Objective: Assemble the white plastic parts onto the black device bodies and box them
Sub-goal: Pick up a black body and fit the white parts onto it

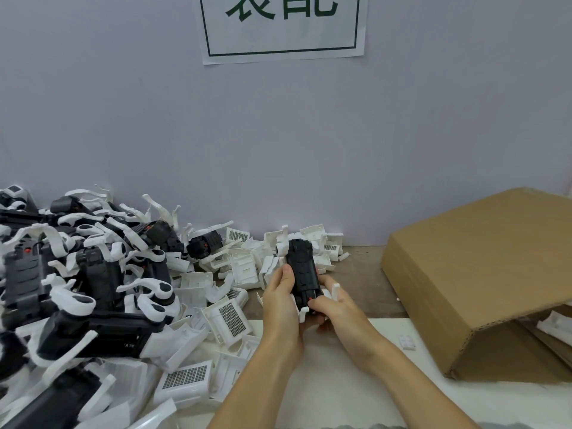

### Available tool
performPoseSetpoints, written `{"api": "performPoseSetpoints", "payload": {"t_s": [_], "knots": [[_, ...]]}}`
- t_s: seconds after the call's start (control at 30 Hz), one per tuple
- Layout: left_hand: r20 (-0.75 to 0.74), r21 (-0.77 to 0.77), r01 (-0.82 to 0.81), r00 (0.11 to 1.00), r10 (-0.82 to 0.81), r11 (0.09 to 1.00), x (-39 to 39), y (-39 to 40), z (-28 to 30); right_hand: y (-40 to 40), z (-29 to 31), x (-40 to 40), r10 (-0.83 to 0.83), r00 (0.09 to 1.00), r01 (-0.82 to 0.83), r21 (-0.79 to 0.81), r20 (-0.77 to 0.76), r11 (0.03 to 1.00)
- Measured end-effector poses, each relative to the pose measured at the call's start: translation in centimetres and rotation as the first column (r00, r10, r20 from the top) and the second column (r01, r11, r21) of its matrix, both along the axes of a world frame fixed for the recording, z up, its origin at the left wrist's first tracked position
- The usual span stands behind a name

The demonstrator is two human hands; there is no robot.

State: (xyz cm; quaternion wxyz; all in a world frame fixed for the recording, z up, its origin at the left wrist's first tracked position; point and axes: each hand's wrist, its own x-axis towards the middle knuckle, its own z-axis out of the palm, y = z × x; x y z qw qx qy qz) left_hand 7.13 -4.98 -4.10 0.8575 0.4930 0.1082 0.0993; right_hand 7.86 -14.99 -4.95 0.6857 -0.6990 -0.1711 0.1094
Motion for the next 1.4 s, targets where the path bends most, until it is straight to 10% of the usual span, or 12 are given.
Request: {"api": "performPoseSetpoints", "payload": {"t_s": [0.3, 0.47, 0.67, 0.9, 1.2, 1.4], "knots": [[0.155, -0.017, -0.311, 0.938, 0.310, 0.950, -0.3, 1.1, 2.8, -0.2, -0.2, 0.2, 0.009, 0.999, -0.012, 0.121, 0.033, 0.993], [0.279, -0.110, -0.422, 0.856, 0.436, 0.900, -0.4, 3.9, 5.8, 0.7, 0.1, -0.8, 0.049, 0.928, 0.087, -0.342, 0.370, 0.936], [0.171, -0.144, -0.384, 0.898, 0.405, 0.912, -0.5, 4.7, 5.3, 2.3, -0.7, -1.5, 0.331, 0.845, 0.015, -0.637, 0.420, 0.771], [0.087, -0.177, -0.197, 0.973, 0.214, 0.964, -0.2, 4.4, 4.3, 0.7, -0.2, 0.2, -0.038, 0.946, 0.179, -0.419, 0.322, 0.890], [-0.043, 0.234, -0.140, 0.987, 0.154, 0.962, -0.2, 3.2, 2.9, -1.9, 0.0, 2.1, -0.489, 0.865, 0.495, 0.031, -0.110, 0.868], [-0.113, 0.398, 0.076, 0.993, -0.034, 0.914, -0.2, 1.0, 2.4, -2.1, 0.0, 2.2, -0.618, 0.785, 0.616, -0.042, -0.045, 0.786]]}}
